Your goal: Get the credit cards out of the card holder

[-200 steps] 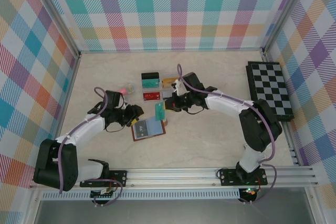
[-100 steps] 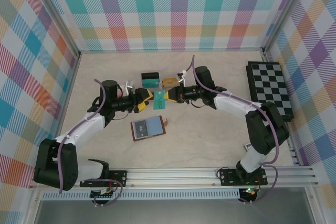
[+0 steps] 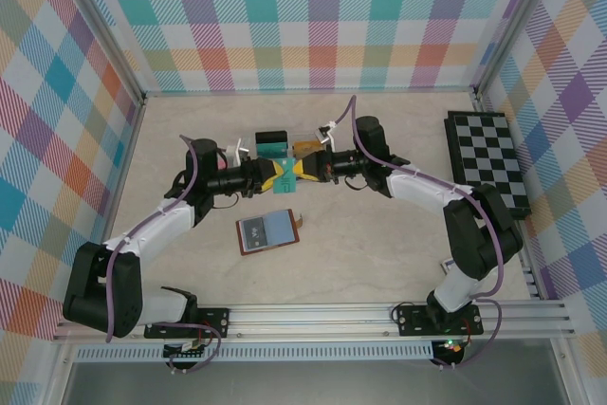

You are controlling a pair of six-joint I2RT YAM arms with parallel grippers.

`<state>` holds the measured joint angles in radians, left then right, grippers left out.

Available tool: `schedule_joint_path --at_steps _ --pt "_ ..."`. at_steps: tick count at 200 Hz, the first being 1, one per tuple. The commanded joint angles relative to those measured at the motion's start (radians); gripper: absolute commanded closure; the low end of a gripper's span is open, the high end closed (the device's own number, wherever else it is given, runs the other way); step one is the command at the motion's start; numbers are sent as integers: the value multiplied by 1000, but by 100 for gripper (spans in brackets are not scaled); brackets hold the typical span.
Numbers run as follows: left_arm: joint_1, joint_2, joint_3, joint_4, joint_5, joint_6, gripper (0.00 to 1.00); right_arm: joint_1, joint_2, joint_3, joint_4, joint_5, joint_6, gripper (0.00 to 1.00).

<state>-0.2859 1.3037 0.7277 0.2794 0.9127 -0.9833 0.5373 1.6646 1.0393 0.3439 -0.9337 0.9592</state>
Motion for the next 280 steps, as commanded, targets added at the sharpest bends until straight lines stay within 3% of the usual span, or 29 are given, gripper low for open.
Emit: schedule_joint_path --at_steps 1,22,30,60,86,124,155,204,280 --pt "-15 -19 31 38 29 -1 83 3 -3 -15 47 -31 10 100" --pt "-15 -33 25 35 18 -3 100 3 0 -15 45 -23 14 100" --pt "-15 -40 21 35 8 -3 100 3 0 -17 48 -15 23 97" --pt "-15 -86 9 20 -68 -5 100 6 -25 -62 116 36 90 66" --pt "-19 -116 -8 54 -162 -63 100 26 -48 -106 211 97 179 57" --pt "-29 -158 -23 74 -281 -117 100 84 -45 -119 348 166 281 53" --pt "-33 -171 -31 84 -312 -150 100 93 -27 -124 426 205 331 57" --pt "-35 -178 -54 84 -328 -168 100 105 -6 -111 483 197 344 73" --pt "-35 -196 -63 19 -339 -152 98 105 -6 -70 366 212 283 100"
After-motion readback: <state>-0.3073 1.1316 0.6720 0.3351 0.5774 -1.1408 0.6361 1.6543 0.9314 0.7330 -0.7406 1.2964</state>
